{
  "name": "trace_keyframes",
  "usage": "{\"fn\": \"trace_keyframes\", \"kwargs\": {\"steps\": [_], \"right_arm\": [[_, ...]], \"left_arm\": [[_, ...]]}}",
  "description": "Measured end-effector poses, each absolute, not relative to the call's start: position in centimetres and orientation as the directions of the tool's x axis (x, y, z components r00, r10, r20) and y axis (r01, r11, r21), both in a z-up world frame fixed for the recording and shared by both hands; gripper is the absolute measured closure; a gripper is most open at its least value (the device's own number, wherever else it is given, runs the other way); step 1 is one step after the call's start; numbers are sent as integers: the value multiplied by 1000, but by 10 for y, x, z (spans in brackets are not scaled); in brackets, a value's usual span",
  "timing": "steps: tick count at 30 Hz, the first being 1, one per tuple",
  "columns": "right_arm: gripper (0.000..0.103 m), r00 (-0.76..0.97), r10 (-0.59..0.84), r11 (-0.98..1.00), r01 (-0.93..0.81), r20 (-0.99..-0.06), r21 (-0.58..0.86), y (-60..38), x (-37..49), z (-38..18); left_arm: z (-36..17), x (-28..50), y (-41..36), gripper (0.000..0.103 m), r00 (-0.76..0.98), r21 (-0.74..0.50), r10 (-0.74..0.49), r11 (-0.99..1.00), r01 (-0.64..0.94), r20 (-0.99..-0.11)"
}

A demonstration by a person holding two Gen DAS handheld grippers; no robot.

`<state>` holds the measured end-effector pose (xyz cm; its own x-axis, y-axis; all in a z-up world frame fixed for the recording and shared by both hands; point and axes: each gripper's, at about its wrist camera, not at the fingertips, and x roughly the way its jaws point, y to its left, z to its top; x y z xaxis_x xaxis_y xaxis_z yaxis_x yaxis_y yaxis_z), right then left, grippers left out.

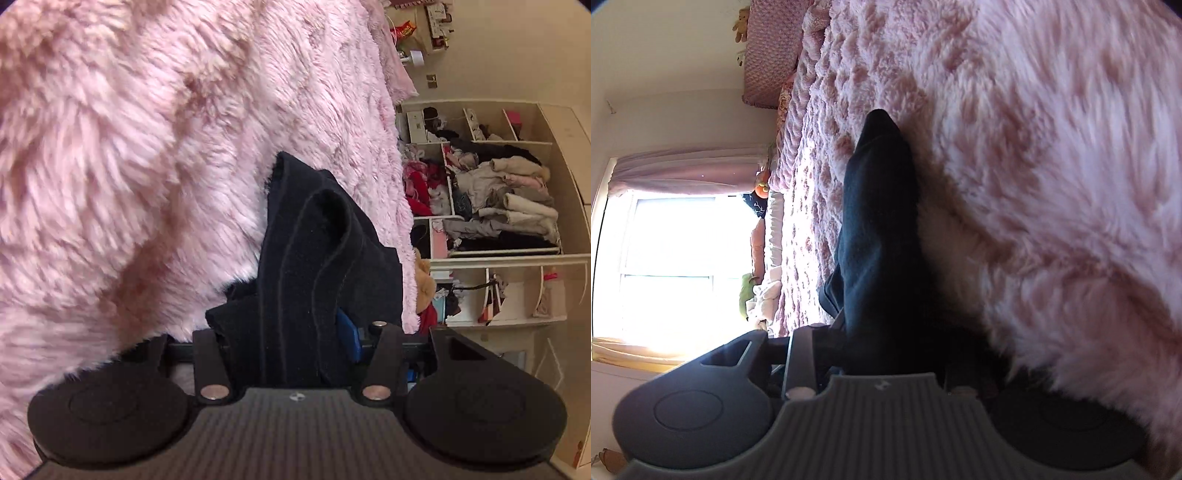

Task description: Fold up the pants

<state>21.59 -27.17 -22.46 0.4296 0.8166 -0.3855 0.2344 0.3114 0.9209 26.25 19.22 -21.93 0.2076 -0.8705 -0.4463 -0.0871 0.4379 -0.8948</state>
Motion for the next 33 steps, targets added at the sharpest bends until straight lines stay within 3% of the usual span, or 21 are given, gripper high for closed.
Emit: {"fn": "trace_keyframes", "kwargs": {"steps": [9,10,12,15,26,33], "right_arm": [[71,406,819,331,241,-405,912,-255,226,-227],[71,408,819,327,245,-403,913,-255,226,-230],[72,411,815,330,249,-408,911,-255,225,-230],[78,419,813,327,244,-404,913,-257,222,-227],[81,420,823,307,237,-382,922,-252,227,-211],[81,429,829,304,194,-359,933,-255,231,-186]], "left_arm": [[-235,281,161,48,139,-927,-917,365,-80,-373],[-234,283,156,50,139,-924,-914,372,-89,-381],[-233,282,155,66,149,-915,-904,389,-103,-401],[-227,276,160,74,161,-920,-907,378,-101,-390],[-191,270,154,74,175,-905,-888,418,-80,-426],[-160,272,149,74,182,-914,-896,403,-42,-404]]}}
